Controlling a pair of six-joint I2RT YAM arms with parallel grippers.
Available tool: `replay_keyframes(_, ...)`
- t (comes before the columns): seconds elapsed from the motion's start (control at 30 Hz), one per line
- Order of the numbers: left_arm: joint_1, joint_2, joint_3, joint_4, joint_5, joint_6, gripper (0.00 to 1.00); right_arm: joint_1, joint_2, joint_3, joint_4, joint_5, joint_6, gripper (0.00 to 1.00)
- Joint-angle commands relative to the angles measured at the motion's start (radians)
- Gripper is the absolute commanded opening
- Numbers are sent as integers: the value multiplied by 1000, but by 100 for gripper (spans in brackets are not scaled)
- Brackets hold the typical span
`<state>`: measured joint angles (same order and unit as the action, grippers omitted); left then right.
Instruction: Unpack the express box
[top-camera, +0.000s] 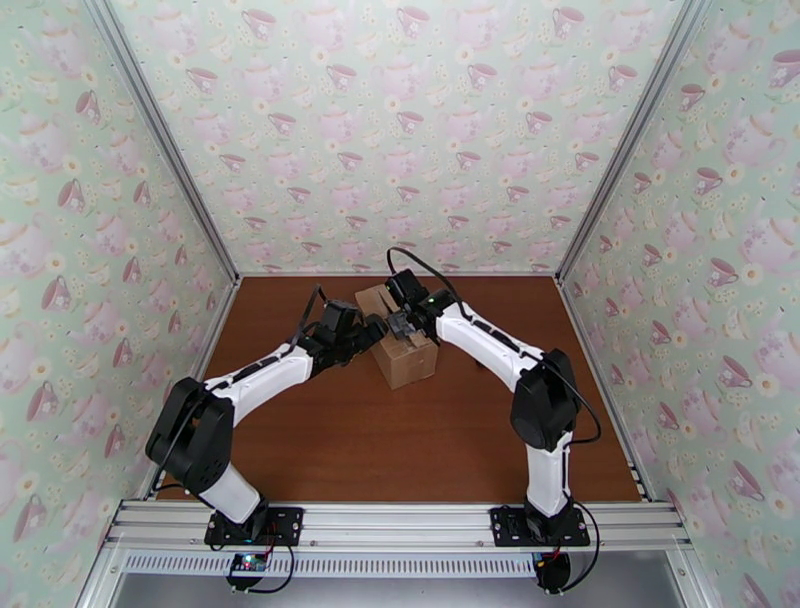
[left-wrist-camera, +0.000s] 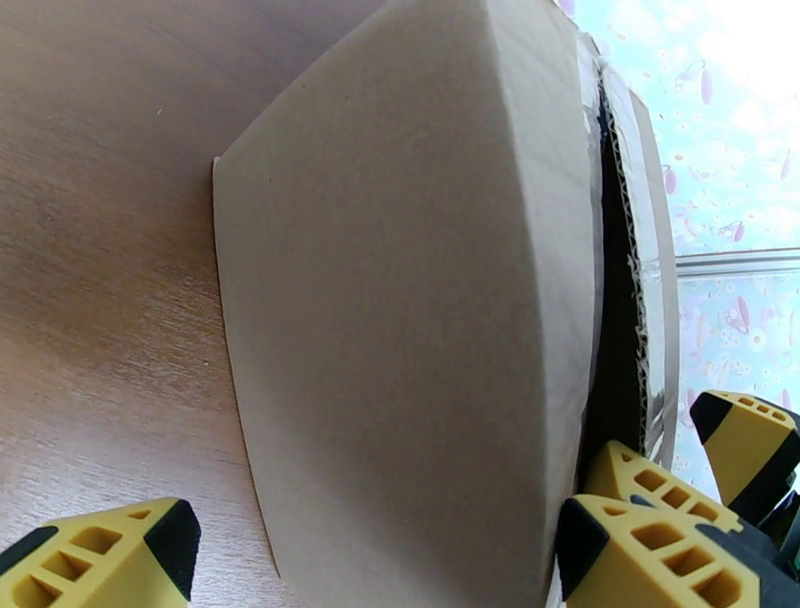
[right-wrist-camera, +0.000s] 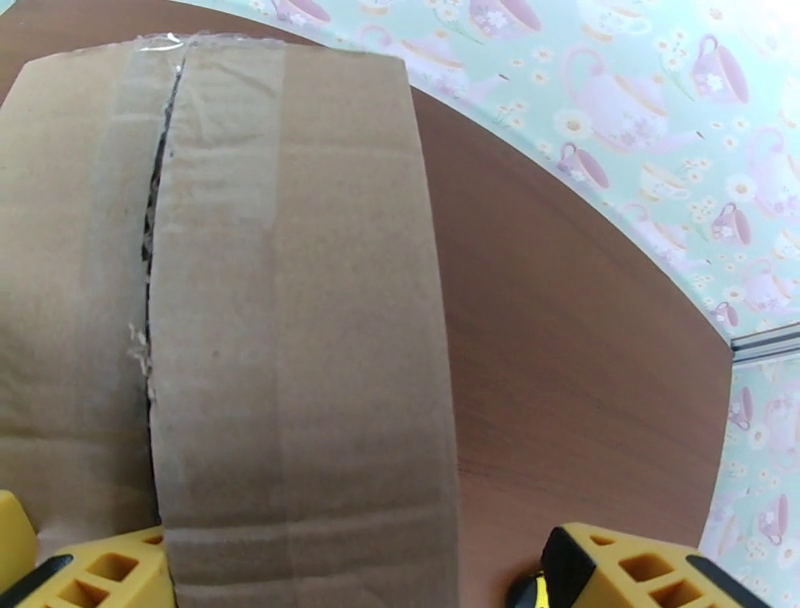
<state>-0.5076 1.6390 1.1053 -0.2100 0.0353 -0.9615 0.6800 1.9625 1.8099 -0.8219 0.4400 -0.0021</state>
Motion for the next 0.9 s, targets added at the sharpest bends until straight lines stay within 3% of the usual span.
replay_keyframes(0.0,8,46,-65,-217,-82,17,99,-33,-70,53,-92,124,-36,92)
replay_keyframes(0.33,2,38,-76,-240,-99,28,99,-97,-119,52,-111,101,-22,91)
replay_keyframes(0.7,-9,-32,-45,-328,-159,78,99,-249,-134,-10,-120,-139,97,90)
replay_keyframes(0.87,-18,-55,-16,-338,-168,98,99,-257,-136,-93,-65,-193,122,89)
